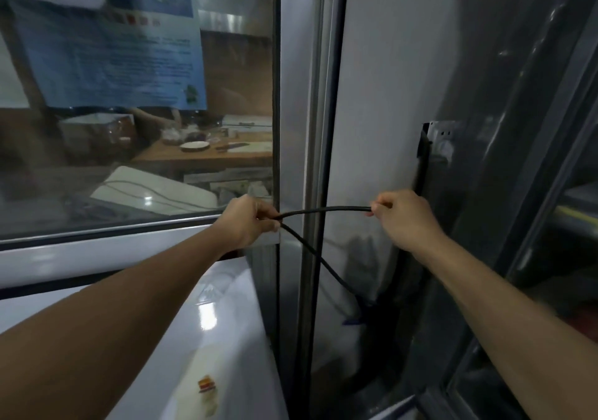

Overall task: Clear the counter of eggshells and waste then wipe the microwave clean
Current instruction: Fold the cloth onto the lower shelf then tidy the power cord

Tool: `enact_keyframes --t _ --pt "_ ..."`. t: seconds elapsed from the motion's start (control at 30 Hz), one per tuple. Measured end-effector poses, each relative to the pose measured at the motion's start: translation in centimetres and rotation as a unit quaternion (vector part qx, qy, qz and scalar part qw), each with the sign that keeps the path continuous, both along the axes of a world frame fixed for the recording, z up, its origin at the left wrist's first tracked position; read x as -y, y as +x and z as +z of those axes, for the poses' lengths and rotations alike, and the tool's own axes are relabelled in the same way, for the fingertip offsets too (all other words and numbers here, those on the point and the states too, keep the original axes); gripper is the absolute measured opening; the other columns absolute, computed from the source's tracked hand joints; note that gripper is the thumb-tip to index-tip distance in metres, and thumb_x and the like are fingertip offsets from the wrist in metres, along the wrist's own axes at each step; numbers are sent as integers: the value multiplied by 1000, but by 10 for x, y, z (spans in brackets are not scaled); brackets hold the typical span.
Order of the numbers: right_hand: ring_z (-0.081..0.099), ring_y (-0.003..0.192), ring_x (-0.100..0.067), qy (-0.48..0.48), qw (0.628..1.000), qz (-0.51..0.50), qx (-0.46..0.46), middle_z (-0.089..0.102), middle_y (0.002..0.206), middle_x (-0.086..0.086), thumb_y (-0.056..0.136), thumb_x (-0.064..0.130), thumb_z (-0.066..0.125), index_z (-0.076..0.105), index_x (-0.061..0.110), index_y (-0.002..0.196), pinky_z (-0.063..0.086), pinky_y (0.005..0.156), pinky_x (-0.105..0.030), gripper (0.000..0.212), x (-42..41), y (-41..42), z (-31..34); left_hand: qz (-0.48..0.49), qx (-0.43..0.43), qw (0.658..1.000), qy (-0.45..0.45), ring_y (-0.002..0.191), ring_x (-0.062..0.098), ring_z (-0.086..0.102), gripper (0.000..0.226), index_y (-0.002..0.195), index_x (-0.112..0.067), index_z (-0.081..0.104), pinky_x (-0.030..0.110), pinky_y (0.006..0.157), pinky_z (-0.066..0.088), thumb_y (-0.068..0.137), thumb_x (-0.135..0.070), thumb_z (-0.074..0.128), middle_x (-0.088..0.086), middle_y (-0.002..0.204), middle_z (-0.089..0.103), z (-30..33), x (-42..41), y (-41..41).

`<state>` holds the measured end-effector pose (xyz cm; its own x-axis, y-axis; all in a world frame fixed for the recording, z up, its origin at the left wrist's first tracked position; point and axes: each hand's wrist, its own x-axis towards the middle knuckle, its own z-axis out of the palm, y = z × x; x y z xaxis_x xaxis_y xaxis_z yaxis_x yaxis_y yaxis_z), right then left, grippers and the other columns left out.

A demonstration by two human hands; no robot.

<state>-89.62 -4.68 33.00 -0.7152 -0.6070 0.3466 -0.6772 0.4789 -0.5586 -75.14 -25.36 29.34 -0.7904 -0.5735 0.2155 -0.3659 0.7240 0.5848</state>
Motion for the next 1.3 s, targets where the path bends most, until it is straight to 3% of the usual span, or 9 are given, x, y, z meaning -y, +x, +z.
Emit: enact_keyframes --t 0.1,0.17,0.3,0.43,0.63,0.8,0.93,1.1,1.3 --pt "50 109 -33 131 979 -38 -150 55 114 -16 86 15 54 58 11 116 41 92 -35 31 11 6 -18 0 27 998 -50 72 0 56 14 96 -19 73 9 63 35 83 -20 69 -4 87 68 3 4 -3" --pt "44 117 -31 135 977 25 -165 49 125 -14 84 20 59 44 13 130 35 99 -37 48 26 18 -32 0 43 997 -70 67 -3 52 13 95 -18 73 5 55 32 83 -20 69 -5 83 65 4 4 -5" --pt "37 127 -29 146 977 98 -123 41 139 -12 84 34 64 23 17 143 27 106 -41 75 64 40 -64 6 54 995 -81 76 5 56 13 95 -15 72 9 60 35 82 -18 69 -2 87 63 3 3 -10" --pt "41 121 -31 102 989 70 -76 46 133 -13 84 46 61 32 14 137 34 101 -42 69 90 42 -91 10 63 993 -98 72 3 51 14 94 -14 72 5 55 30 81 -19 71 -5 84 58 2 3 -10" --pt "55 101 -27 16 994 68 -89 59 112 -11 95 38 46 50 9 116 42 79 -36 36 104 43 -117 17 67 990 -120 73 4 54 10 91 -18 72 7 59 33 82 -21 70 -6 82 62 -3 2 -7" --pt "42 110 -27 138 971 56 -185 54 118 -11 99 40 32 59 7 115 35 84 -35 45 103 34 -112 7 75 990 -115 70 4 54 7 88 -16 73 10 56 34 83 -17 69 -5 80 63 -4 -5 -8" --pt "42 114 -30 202 971 71 -106 46 124 -15 101 36 32 53 3 123 36 81 -34 45 103 33 -97 9 71 991 -113 75 8 54 10 93 -15 73 16 63 38 85 -16 67 -3 84 62 -3 -9 -9" --pt "53 93 -25 180 977 111 -33 52 114 -15 102 23 32 53 2 117 37 69 -30 33 99 26 -96 18 71 982 -175 94 19 60 14 98 -10 68 31 86 50 84 -11 65 3 100 67 4 -12 1" --pt "48 72 -20 131 982 128 -37 49 85 -8 101 18 36 52 4 104 37 60 -30 22 100 25 -99 30 120 976 -177 86 17 57 4 87 -14 64 29 82 47 84 -13 66 2 91 62 14 -3 26"
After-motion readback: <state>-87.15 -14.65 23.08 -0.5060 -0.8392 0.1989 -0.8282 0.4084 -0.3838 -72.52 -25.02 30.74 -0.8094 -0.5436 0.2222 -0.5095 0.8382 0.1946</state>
